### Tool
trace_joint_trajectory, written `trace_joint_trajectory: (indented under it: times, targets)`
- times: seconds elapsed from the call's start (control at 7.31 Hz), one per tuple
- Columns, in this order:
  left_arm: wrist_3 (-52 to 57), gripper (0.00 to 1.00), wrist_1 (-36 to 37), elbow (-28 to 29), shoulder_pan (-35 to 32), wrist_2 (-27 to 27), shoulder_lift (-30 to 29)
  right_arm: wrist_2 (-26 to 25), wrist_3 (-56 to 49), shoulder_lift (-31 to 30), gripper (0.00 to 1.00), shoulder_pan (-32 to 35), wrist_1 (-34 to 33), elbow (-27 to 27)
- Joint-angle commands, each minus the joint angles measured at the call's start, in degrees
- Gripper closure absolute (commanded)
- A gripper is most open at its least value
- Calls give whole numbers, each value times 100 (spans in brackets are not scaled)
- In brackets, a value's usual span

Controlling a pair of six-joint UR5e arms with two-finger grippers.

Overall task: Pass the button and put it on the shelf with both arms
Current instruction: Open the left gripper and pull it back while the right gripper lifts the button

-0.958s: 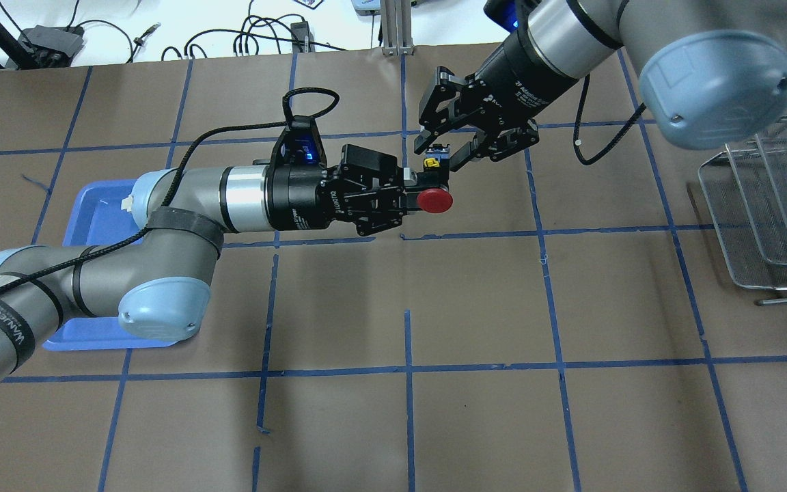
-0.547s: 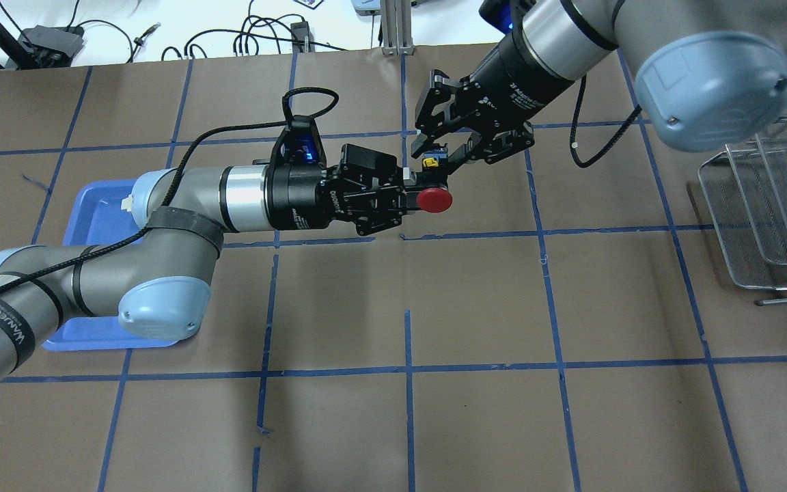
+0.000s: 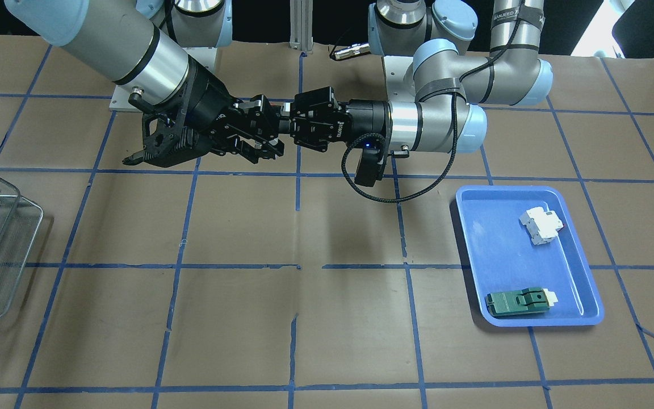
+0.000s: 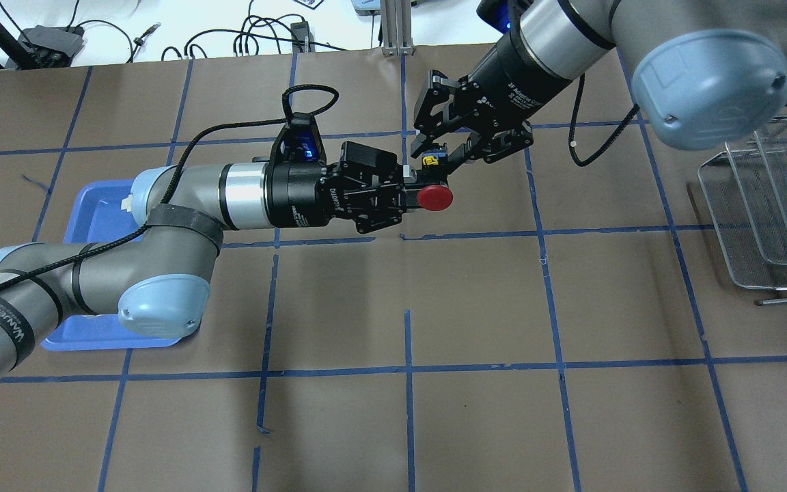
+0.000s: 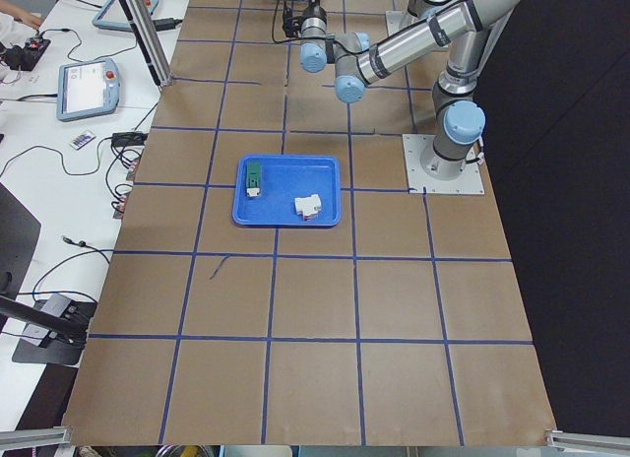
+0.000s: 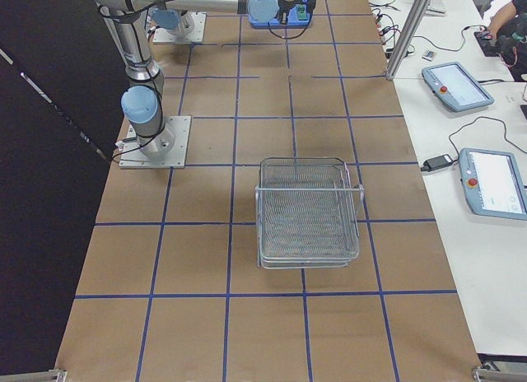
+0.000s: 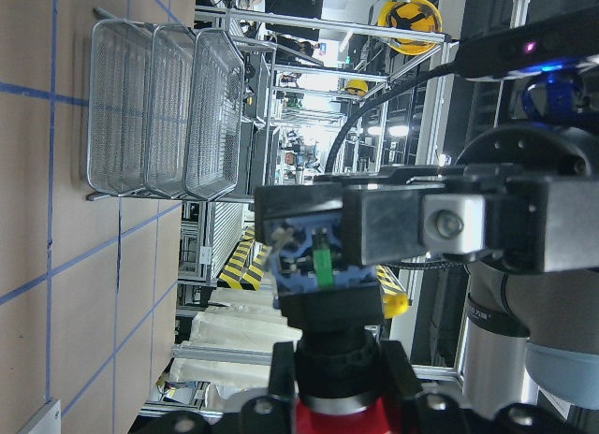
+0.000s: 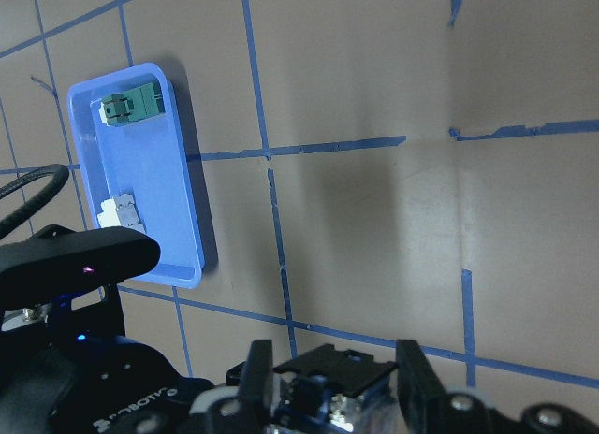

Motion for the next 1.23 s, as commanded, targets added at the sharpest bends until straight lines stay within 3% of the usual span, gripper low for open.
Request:
trace_joint_trajectory:
  times: [0.0, 0.14, 0.27, 0.55, 0.68, 0.82, 0.96, 1.09]
  targets:
    - [-164, 34, 0, 12, 0, 0, 51, -13, -16, 4, 74, -63, 4, -29]
    - [-165, 13, 0, 13, 9, 0, 95, -13, -25, 4, 74, -81, 4, -29]
    - [-165, 0, 0, 4, 9, 0, 87, -21, -25, 4, 74, -116, 30, -73]
    - [-209, 0, 0, 30, 79, 17, 130, -22, -34, 22, 74, -186, 21, -126]
    - [-227, 0, 0, 65, 271, 679, 192, -48, -103, 13, 74, -308, -5, -169]
    - [-253, 0, 9, 231, 647, 1790, 227, -466, -208, -31, 73, -579, 108, -335]
    - [-253, 0, -52, 363, 1016, 2315, 262, -931, -410, -118, 72, -782, 518, -545]
    - [-253, 0, -88, 495, 1255, 2964, 315, -2014, -1308, -154, 72, -1063, 818, -809]
